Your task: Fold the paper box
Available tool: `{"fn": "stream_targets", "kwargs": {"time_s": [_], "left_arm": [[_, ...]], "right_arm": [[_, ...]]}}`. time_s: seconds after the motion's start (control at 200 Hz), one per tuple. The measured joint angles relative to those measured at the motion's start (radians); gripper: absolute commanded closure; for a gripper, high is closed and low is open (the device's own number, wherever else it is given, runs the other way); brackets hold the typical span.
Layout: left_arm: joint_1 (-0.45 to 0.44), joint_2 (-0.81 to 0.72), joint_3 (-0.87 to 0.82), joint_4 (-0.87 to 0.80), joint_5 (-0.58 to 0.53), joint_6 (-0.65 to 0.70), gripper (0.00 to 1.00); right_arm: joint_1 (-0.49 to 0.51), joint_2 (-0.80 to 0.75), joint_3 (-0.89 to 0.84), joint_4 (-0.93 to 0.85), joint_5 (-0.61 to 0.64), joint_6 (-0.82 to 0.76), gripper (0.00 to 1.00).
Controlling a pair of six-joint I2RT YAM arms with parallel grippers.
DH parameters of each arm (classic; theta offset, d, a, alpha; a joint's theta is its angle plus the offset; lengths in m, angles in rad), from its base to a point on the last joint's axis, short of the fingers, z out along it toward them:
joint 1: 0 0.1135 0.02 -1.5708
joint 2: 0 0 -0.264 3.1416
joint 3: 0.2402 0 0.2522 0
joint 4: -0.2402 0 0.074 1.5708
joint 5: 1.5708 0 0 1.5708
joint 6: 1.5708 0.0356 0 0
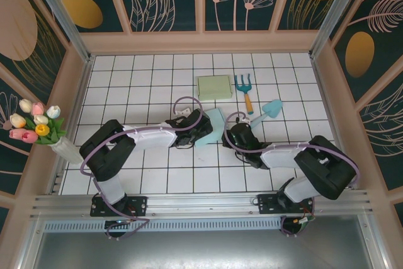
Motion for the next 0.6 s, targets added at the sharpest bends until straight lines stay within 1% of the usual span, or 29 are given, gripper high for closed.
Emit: {"fn": "stream_targets", "kwargs": {"time_s": [0.21, 0.31, 0.385, 0.41, 0.42, 0.425, 0.515, 0.601], "left_arm": [[0.000, 0.000, 0.003, -0.004, 0.000, 0.000, 0.15], [0.000, 0.000, 0.008, -0.011, 0.002, 0.001, 0.14], [0.000, -0.003, 0.010, -0.016, 0.008, 0.007, 0.12], [0.000, -0.005, 0.010, -0.019, 0.011, 0.008, 0.11], [0.000, -0.007, 0.009, -0.021, 0.013, 0.011, 0.11], [0.000, -0.008, 0.009, -0.023, 0.013, 0.012, 0.11], [-0.003, -0.028, 0.003, -0.051, 0.030, 0.026, 0.07], [-0.004, -0.062, -0.014, -0.083, 0.039, 0.048, 0.05]], "right_arm": [[-0.001, -0.219, -0.022, -0.081, 0.016, 0.004, 0.82], [-0.009, -0.288, -0.032, -0.131, 0.016, 0.022, 0.84], [-0.023, -0.314, -0.032, -0.167, 0.015, 0.033, 0.90], [-0.028, -0.320, -0.032, -0.178, 0.014, 0.038, 0.94], [-0.030, -0.322, -0.032, -0.184, 0.014, 0.037, 0.99], [-0.030, -0.323, -0.032, -0.185, 0.014, 0.040, 1.00], [-0.050, -0.331, -0.032, -0.218, -0.004, 0.058, 1.00], [-0.068, -0.330, -0.032, -0.238, -0.030, 0.074, 1.00]]}}
